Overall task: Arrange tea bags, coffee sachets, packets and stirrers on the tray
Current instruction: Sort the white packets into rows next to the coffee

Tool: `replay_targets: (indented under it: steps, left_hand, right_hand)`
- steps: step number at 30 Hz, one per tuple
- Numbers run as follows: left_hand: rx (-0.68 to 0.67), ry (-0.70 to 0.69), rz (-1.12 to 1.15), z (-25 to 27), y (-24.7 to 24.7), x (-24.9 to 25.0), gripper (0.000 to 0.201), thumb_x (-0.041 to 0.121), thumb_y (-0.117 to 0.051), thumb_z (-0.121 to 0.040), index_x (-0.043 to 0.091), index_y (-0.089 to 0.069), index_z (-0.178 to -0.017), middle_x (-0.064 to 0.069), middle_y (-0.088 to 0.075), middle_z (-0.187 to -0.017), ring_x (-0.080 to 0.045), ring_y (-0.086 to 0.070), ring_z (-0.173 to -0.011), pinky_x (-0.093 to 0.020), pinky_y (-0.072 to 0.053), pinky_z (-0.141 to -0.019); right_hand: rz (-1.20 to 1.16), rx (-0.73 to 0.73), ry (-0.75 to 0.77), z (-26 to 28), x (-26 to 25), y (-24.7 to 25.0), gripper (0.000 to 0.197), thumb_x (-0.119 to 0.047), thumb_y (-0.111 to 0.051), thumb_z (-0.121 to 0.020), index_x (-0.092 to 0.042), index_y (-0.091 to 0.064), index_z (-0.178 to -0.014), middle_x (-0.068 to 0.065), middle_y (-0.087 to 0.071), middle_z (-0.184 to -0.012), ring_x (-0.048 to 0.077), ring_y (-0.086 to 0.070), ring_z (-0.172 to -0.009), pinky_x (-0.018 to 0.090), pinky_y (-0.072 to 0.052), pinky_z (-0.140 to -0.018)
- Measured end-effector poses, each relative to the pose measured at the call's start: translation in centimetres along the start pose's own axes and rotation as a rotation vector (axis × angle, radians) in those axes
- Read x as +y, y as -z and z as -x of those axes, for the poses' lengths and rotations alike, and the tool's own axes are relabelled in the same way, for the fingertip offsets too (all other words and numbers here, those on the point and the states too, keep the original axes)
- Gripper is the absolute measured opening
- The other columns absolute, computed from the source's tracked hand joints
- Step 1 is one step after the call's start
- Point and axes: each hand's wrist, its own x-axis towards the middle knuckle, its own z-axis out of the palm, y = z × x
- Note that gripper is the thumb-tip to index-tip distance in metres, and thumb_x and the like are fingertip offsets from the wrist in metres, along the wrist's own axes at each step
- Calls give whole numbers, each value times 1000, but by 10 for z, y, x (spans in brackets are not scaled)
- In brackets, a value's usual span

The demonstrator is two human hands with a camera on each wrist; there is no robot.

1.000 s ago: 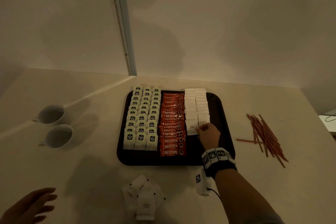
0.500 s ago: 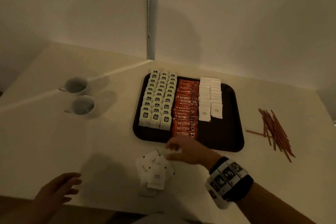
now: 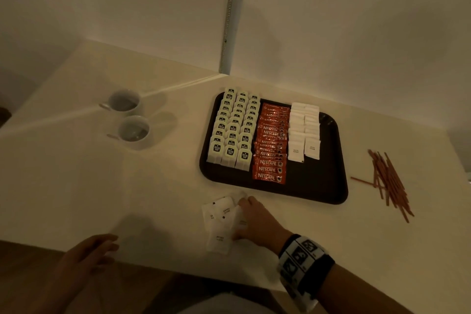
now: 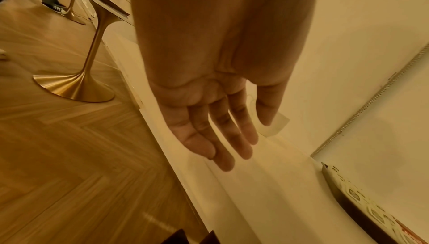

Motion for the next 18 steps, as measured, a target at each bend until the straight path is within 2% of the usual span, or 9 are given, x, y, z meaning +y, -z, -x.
replay_targets:
  steps: [4,7,9,11,14,16,18]
  left_hand:
    - [-1,-53,34,5,-2,11,18,2,-49,-95,8,-66,-95,-17,-68,-91,-35,-62,-77,-15,-50,-49]
    - [-18,-104,46,8,-5,26,19,5,-48,-96,9,-66,-95,-16,-69,-93,-35,-63,-79,-27,-52,-58]
    - [-33,-135,41,9,-7,39,19,7,-48,-96,10,-66,-98,-14,-70,-94,-35,-63,-82,-35,-47,-68]
    - [-50,-180,22,9,-13,56,20,7,-48,-96,11,-67,-99,-11,-71,-92,-34,-64,-84,-38,-47,-72]
    - [-111,-266,-41,9,-30,89,18,11,-51,-95,16,-68,-98,3,-73,-84,-27,-66,-84,-39,-50,-75]
    - [-173,-341,-83,8,-48,115,14,14,-55,-94,18,-68,-97,8,-72,-87,-23,-67,-83,-39,-51,-77]
    - [-254,-410,-88,8,-69,147,9,31,-65,-87,26,-69,-94,8,-71,-92,-17,-68,-82,-35,-52,-77]
  right_hand:
    - [-96,-47,-42,-1,11,10,51,-26,-75,-77,-16,-50,-121,5,-54,-125,21,-53,-112,32,-48,-94]
    - [-114,-77,-77,4,22,25,59,-27,-74,-79,-16,-46,-130,6,-52,-129,20,-52,-112,25,-48,-85]
    - [-96,-71,-86,8,29,38,67,-30,-73,-79,-15,-41,-136,5,-49,-132,18,-49,-115,23,-43,-87]
    - [-177,-65,-108,13,34,55,65,-25,-72,-80,-14,-41,-135,4,-48,-131,16,-51,-110,24,-47,-88]
    - [-312,-42,-97,18,36,87,52,-17,-72,-79,-15,-47,-125,8,-53,-125,19,-59,-100,30,-57,-79]
    - [-344,-9,-50,19,31,108,50,-17,-72,-79,-14,-49,-123,7,-55,-121,21,-61,-100,34,-58,-78]
    - [-389,9,16,22,22,131,45,-16,-72,-79,-15,-52,-119,4,-59,-116,19,-62,-99,35,-59,-77]
